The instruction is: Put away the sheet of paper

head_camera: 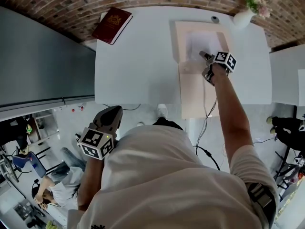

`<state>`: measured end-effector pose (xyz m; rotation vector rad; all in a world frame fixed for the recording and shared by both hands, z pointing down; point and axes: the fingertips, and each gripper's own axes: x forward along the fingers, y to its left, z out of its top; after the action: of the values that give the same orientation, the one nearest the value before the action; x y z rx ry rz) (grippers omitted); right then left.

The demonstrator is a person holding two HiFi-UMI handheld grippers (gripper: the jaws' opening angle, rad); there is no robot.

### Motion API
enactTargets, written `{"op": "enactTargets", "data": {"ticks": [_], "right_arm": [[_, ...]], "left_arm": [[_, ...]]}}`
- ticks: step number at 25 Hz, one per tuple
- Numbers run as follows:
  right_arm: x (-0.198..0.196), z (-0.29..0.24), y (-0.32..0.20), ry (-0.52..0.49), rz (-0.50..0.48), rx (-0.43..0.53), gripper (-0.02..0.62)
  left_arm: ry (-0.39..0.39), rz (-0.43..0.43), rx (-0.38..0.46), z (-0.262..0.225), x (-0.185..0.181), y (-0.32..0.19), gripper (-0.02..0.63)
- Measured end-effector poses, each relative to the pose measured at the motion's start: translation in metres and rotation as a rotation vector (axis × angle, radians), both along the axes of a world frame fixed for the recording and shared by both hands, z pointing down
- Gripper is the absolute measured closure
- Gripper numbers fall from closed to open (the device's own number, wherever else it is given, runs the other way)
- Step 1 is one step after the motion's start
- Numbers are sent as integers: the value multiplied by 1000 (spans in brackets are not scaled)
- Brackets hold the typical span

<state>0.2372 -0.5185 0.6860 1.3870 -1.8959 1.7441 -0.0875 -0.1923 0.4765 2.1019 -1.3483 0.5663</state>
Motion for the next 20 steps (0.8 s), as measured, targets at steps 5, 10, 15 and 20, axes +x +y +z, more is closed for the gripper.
{"op": "enactTargets", "data": {"ticks": [5,10,15,20], "right_arm": [[-3,-3,13,6,9,-2,313],[-4,-15,34,2,25,19,313],[-8,-31,68,-5,29,55,313],[-16,-54,113,55,-8,146,314]], "left_arm": [[9,5,9,1,-10,8,581],[21,29,22,0,-16,18,581],[38,60,44,-5,-21,32,581],[54,100,69,-7,-26,54,581]]}}
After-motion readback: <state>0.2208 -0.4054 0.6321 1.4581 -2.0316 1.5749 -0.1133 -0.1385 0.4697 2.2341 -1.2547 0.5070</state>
